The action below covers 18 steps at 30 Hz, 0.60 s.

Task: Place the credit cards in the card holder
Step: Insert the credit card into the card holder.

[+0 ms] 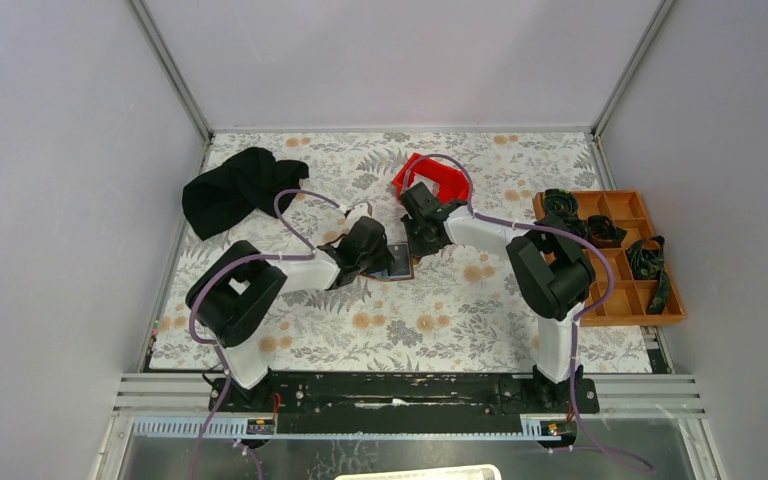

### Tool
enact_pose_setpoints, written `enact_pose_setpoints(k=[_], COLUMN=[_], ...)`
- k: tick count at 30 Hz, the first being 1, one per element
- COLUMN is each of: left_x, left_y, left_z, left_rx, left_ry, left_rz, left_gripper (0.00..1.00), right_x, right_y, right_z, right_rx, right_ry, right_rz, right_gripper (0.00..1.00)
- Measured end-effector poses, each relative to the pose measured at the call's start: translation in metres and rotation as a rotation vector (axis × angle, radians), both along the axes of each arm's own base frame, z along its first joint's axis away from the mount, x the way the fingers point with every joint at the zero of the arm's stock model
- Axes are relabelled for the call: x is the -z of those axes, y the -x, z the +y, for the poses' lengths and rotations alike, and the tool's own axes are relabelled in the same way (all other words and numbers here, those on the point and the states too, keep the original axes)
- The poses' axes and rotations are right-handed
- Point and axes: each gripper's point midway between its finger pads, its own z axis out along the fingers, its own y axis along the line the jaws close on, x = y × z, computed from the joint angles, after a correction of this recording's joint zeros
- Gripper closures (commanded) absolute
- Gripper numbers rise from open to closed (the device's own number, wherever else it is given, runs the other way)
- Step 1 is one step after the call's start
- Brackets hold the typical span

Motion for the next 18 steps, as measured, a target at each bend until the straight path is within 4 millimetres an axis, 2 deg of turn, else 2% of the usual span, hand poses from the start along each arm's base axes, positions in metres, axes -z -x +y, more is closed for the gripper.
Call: enact_pose_setpoints(k=[4,9,13,18], left_x=[-0.001,-0.004,-0.015,-0.031], left_y=[0.001,0.012,0.019,0.018], left_z=[0.001,0.007,0.015,0.020], left_rx=[-0.005,-0.003,-0.011,-0.030], left_ry=[-0.011,-0.034,-0.038,-0.030], left_rz=[-0.003,0.011,-0.003,-0.038], left_gripper=[0.71,0.67,0.66,0.64], right_x=[0.000,0.000,0.000,0.000], right_y=[0.001,0.004,0.007,0.007], right_z=[0.000,0.004,0.007,0.007], right_rx=[-0.003,-0.013,-0.022,-0.019], right_ry=[0.007,0.006,0.005,0.005], right_rz=[-0.002,0.000,0.000,0.002], right_gripper=[0.74,0.73,0.73,0.71])
